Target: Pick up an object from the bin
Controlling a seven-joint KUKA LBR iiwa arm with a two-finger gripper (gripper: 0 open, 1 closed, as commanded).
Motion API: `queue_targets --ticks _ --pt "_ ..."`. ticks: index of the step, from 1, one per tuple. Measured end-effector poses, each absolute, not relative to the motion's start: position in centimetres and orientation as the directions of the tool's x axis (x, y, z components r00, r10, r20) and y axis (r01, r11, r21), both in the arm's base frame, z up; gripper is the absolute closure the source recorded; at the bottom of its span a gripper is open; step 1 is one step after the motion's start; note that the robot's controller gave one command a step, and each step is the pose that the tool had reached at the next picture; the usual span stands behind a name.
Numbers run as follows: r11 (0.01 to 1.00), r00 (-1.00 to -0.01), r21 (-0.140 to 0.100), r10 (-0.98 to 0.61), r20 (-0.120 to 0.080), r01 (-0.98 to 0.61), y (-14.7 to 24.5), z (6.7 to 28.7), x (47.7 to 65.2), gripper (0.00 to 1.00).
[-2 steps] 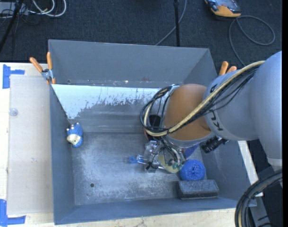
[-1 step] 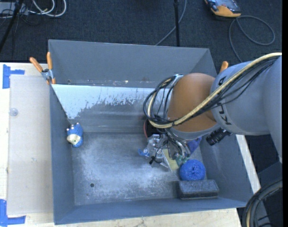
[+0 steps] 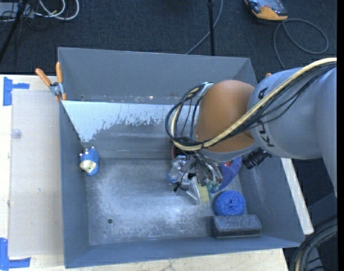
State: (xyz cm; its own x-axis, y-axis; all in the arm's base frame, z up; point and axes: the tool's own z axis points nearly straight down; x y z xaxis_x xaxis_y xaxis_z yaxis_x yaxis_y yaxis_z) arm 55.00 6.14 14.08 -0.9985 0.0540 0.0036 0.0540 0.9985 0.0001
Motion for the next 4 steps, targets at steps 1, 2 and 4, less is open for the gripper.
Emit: queue_targets --ticks 1,2,4 --pt "0.998 -0.998 -0.002 0.065 0.016 0.065 7.0 18.6 54.3 1.00" --pt "0.998 -0.998 0.000 0.056 0.001 0.056 7.4 29.2 56.0 0.00" --pt "0.998 -0.998 -0.001 0.060 0.010 0.060 7.4 32.5 57.5 0.00"
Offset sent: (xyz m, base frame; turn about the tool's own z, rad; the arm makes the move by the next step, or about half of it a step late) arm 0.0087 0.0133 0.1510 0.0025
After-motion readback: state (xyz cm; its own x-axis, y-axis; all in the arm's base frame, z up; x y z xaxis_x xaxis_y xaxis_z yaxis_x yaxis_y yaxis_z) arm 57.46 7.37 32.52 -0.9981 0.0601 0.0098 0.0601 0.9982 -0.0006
